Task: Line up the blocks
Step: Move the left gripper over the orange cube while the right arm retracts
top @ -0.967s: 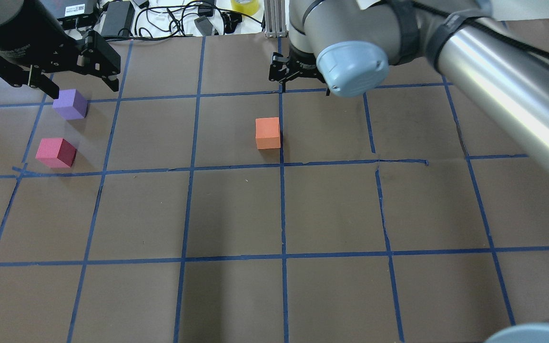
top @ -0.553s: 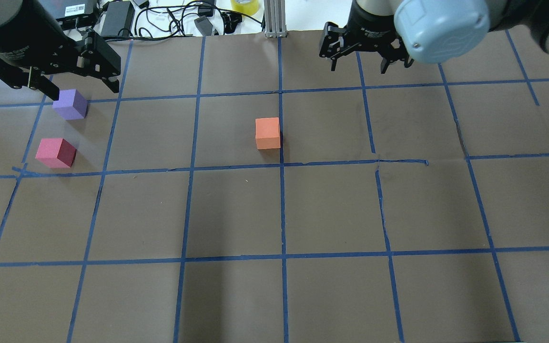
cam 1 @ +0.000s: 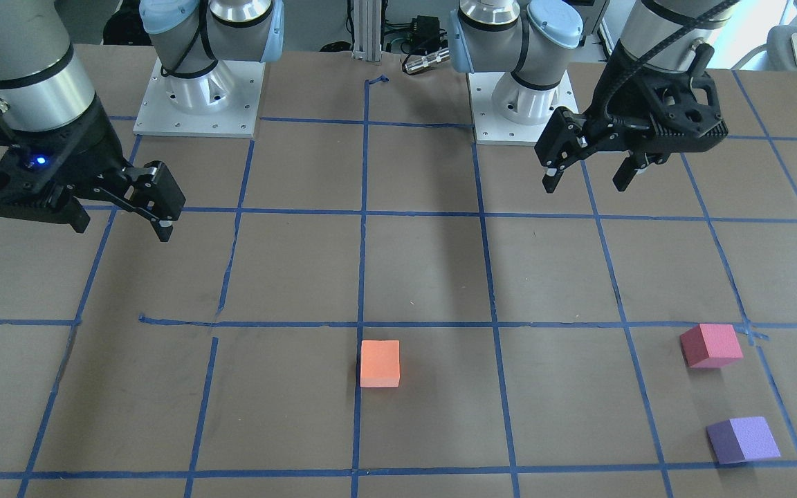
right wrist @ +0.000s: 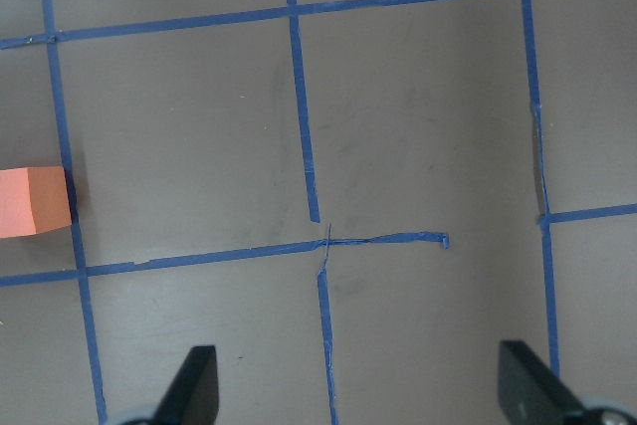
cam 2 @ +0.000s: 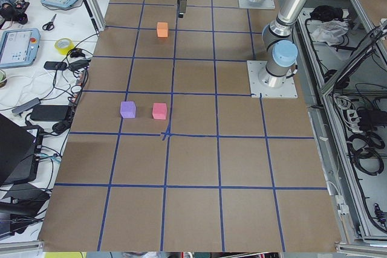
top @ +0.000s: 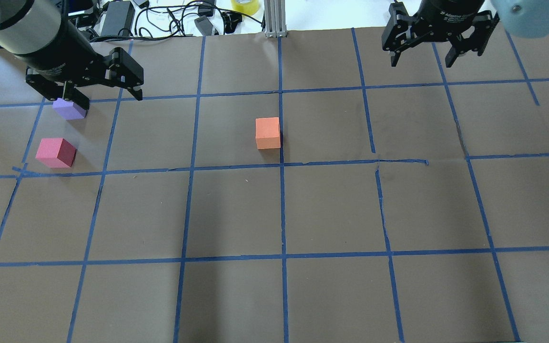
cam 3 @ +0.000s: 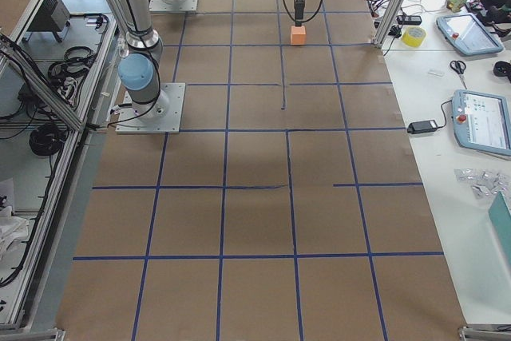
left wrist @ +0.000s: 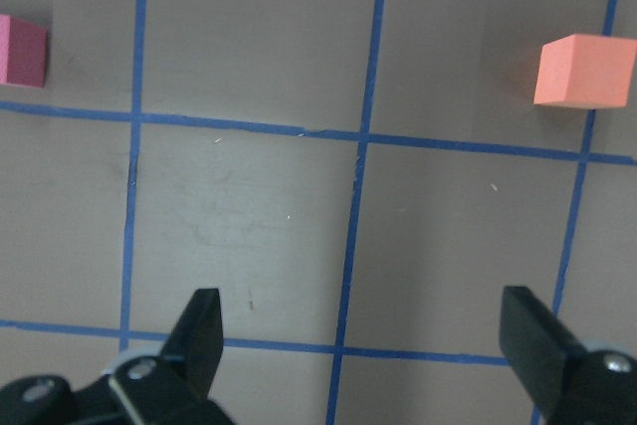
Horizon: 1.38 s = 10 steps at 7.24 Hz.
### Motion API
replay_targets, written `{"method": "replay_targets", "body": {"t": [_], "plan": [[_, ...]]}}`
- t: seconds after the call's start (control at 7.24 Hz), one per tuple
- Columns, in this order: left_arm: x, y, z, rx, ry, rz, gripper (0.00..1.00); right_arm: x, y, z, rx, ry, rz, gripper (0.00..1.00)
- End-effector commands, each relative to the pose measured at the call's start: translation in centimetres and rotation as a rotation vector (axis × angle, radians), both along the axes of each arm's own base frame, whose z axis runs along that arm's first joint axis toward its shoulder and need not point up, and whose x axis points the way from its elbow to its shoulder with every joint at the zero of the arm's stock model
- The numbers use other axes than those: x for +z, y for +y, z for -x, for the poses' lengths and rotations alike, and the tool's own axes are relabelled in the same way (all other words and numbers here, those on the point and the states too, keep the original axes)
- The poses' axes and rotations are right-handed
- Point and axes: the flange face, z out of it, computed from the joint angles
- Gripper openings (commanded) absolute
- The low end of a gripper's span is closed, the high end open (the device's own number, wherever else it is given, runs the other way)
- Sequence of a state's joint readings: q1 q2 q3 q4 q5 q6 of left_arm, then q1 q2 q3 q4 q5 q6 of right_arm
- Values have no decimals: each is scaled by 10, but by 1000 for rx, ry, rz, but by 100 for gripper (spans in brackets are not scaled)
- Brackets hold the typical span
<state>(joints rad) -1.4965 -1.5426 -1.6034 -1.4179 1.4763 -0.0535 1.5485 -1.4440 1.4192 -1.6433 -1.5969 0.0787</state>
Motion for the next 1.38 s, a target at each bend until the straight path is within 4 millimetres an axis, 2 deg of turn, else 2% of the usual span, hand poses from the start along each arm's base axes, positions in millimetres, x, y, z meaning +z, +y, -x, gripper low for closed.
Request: {"method": "replay_targets", "body": {"t": [0.0, 0.14, 0.28, 0.41, 0.55, 0.83, 0.97, 1.24], "plan": [[-59, -60, 8, 18, 92, 24, 100, 25, 24, 3, -3, -13, 18, 100], [-83, -79, 36, 1, 114, 50, 100, 27, 28, 3, -3, -13, 18, 100], [-111, -94, 73, -63, 83, 56, 100, 29, 32, 2, -2, -12, 7, 100], [-128, -111, 94, -81, 11, 43, 100, 35, 37, 2, 0, -14, 15, 100], [-143, -130, 113, -65, 17, 29, 100, 33, 38, 1, 3, -14, 7, 100], [-204, -141, 180, -171, 7, 1, 100, 28, 42, 1, 13, -15, -33, 100], [-222, -151, 186, -205, 17, -5, 100, 29, 46, 0, 15, -18, -46, 100], [-248, -157, 194, -241, 5, -31, 100, 27, 44, 0, 16, -17, -50, 100]]}}
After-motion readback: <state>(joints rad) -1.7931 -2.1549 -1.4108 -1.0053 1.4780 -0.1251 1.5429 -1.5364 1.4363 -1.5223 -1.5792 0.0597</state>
